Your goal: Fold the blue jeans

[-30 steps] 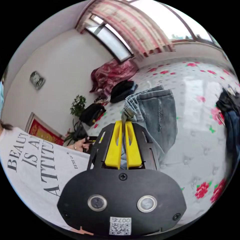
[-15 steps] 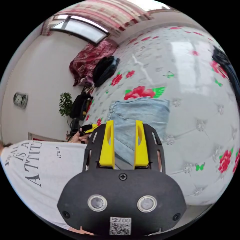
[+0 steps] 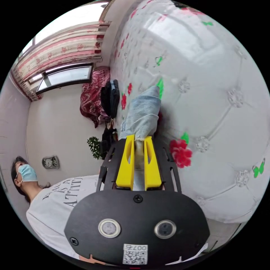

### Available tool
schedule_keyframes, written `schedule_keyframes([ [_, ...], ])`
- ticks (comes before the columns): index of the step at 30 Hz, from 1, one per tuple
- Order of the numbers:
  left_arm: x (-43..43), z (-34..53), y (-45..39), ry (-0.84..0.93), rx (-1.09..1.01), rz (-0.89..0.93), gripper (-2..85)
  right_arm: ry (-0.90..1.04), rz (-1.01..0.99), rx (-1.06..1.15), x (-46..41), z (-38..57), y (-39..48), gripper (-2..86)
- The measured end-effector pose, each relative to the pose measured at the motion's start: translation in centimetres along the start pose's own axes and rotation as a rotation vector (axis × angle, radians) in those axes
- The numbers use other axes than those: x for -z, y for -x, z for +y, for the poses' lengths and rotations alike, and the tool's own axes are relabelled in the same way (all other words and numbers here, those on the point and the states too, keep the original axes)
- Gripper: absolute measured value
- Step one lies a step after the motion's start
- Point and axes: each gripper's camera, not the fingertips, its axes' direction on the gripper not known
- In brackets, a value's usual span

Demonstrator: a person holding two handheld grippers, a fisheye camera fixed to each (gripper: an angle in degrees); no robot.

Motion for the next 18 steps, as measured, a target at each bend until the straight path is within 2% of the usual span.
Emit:
schedule_keyframes([
  [4,8.0,-4.6,-1.8,-0.09,-0.099,-0.032,3.5,0.007,-0.028,0.156,-4.0,-6.8,9.0,4.1],
  [6,15.5,-8.6,-2.0,-0.181,-0.155,-0.047,3.4,0.015,-0.041,0.249,-6.9,-10.9,14.0,4.0],
  [11,33.0,-17.8,-1.8,-0.374,-0.214,-0.161,3.5,0.051,-0.122,0.48,-20.5,-24.5,30.9,4.3],
  [15,44.9,-25.1,1.0,-0.518,-0.133,-0.277,5.0,0.026,-0.133,0.525,-31.4,-32.4,39.8,4.5],
  [18,46.7,-25.8,7.3,-0.551,0.049,-0.453,6.9,0.017,-0.029,0.469,-40.1,-37.5,40.9,4.4],
])
